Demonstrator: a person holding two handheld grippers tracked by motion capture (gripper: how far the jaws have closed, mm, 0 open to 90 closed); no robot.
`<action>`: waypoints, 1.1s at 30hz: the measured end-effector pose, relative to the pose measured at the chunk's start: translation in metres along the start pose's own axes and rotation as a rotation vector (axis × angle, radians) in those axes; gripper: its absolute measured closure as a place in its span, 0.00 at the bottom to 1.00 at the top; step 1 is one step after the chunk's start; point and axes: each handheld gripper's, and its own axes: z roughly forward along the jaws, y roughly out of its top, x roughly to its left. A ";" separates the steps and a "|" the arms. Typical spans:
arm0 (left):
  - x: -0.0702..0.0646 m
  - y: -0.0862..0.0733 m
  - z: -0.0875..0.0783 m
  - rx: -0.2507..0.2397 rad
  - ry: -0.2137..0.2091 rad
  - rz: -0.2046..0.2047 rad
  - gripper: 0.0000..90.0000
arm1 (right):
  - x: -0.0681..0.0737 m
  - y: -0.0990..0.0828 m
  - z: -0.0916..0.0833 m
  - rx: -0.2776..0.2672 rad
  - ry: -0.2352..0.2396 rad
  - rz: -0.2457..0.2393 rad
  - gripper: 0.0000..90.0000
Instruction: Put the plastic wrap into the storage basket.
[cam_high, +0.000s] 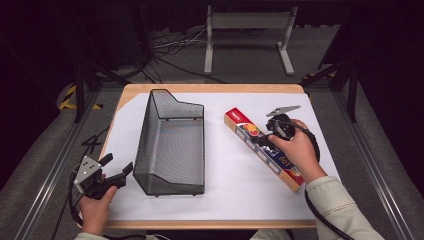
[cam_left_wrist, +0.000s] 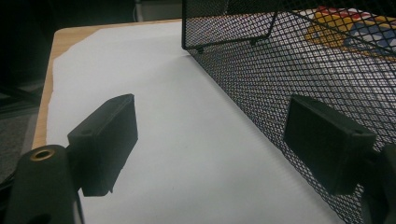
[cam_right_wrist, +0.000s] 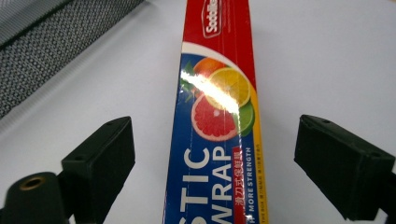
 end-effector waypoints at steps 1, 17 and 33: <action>0.000 0.000 0.000 0.001 0.000 -0.001 0.21 | 0.000 -0.001 0.002 0.017 0.000 0.001 0.12; -0.001 0.000 0.000 0.000 -0.003 0.004 0.20 | -0.003 -0.010 0.024 0.269 -0.035 -0.017 0.17; -0.001 -0.001 0.000 0.003 -0.005 0.005 0.20 | 0.005 -0.013 0.026 0.340 -0.081 0.028 0.43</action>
